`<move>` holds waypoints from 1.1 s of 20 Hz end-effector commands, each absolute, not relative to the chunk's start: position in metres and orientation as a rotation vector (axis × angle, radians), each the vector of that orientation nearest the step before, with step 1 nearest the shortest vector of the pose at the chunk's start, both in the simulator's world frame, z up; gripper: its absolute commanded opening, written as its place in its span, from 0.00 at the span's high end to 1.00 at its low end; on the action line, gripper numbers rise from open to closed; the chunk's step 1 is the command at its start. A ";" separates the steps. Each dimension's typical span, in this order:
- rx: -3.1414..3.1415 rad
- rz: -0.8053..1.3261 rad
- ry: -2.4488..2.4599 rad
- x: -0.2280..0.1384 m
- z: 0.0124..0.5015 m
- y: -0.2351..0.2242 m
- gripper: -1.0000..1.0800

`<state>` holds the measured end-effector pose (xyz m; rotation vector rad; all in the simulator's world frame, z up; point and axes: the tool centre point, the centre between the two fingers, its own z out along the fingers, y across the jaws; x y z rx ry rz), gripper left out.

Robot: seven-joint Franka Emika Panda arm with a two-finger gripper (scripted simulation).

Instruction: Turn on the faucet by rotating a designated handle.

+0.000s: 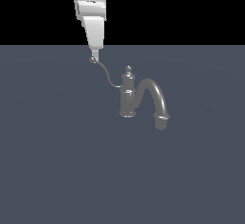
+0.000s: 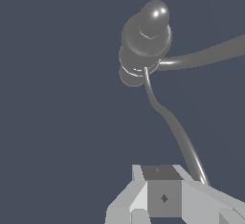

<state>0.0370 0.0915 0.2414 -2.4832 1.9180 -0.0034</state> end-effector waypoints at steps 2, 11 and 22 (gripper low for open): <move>-2.486 0.000 1.922 0.025 0.241 0.088 1.00; -2.486 0.000 1.922 0.000 0.241 0.080 1.00; -2.479 -0.009 1.919 -0.017 0.243 0.063 1.00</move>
